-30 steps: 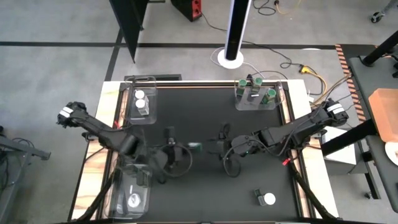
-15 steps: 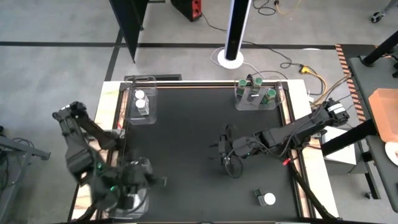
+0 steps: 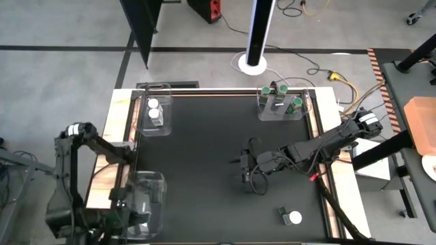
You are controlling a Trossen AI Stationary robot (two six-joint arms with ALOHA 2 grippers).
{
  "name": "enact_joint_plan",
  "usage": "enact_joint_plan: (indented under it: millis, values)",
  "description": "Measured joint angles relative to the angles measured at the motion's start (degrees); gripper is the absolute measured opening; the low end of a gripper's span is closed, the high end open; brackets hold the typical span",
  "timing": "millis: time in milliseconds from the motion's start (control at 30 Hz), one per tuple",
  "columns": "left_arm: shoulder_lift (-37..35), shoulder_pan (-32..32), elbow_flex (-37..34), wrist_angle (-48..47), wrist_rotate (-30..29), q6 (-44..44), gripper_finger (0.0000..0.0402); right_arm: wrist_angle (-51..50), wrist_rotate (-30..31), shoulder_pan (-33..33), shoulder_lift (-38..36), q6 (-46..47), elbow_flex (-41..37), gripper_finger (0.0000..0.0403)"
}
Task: Sort spices by type
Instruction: Put the top black seasoning can into the bottom left transparent bin
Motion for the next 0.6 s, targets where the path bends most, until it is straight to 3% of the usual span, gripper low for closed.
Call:
enact_joint_plan:
  millis: [400,600]
  values:
    - [3.6,-1.2,-7.1,1.3,-0.2,-9.8,0.0119,2.6,0.0,0.6,0.0,-0.4,-0.2,0.0215]
    - [1.9,-0.1,-10.8,2.3,-3.3,-8.3,0.0119,2.6,0.0,0.9,0.0,-1.9,-0.2,0.0217]
